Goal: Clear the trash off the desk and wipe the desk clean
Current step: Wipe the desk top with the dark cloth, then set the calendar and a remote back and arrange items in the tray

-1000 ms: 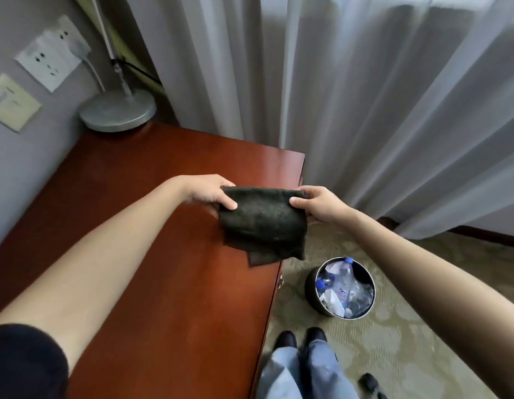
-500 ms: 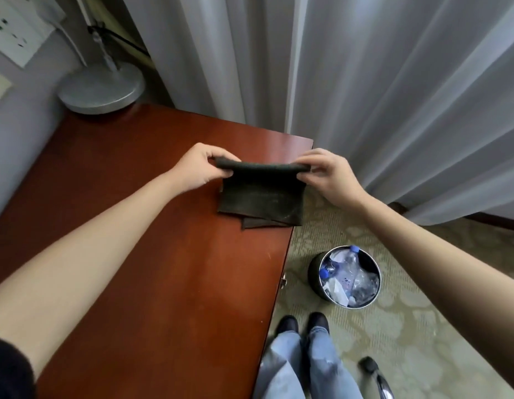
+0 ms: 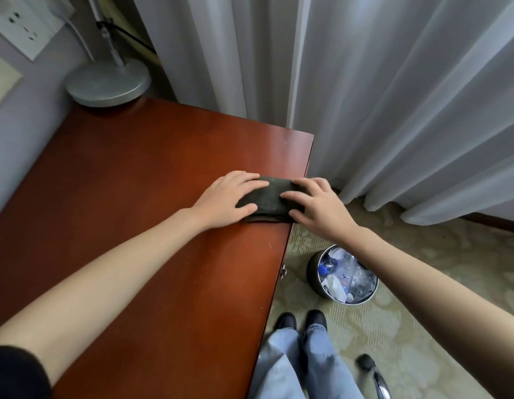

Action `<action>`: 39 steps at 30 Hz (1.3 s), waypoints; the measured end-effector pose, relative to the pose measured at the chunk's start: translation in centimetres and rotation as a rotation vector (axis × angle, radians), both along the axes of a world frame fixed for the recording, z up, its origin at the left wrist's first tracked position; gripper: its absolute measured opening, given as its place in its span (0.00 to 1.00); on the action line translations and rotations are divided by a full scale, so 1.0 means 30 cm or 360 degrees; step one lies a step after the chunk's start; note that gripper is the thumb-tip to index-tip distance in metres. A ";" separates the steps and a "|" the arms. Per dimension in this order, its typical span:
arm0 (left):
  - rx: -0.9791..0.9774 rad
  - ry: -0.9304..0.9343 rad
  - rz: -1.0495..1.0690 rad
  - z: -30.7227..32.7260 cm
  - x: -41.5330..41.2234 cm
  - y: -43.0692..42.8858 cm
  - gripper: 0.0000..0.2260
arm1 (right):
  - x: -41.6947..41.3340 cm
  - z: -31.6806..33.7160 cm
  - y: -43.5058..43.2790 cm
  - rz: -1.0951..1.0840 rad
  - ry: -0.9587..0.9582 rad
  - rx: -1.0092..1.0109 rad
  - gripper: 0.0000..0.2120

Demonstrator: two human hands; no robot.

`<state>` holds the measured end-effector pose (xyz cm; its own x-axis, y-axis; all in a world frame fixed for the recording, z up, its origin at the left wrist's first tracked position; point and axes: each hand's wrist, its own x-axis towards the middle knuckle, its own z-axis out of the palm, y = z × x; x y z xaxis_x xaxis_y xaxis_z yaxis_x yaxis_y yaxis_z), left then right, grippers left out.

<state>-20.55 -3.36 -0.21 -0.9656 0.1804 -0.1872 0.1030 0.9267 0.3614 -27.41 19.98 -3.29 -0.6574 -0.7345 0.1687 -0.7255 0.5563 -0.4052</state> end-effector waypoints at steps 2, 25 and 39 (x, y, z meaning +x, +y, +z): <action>-0.0176 -0.0004 -0.0117 -0.029 0.010 -0.002 0.24 | 0.023 -0.021 0.000 0.0012 0.0016 0.0099 0.19; -0.0351 0.0159 0.0149 0.285 0.885 0.266 0.20 | 0.567 0.273 0.153 0.0830 0.0420 -0.0052 0.15; -0.0470 -0.0138 0.1022 0.234 1.869 0.506 0.27 | 1.440 0.239 0.077 0.1200 0.0277 0.0313 0.24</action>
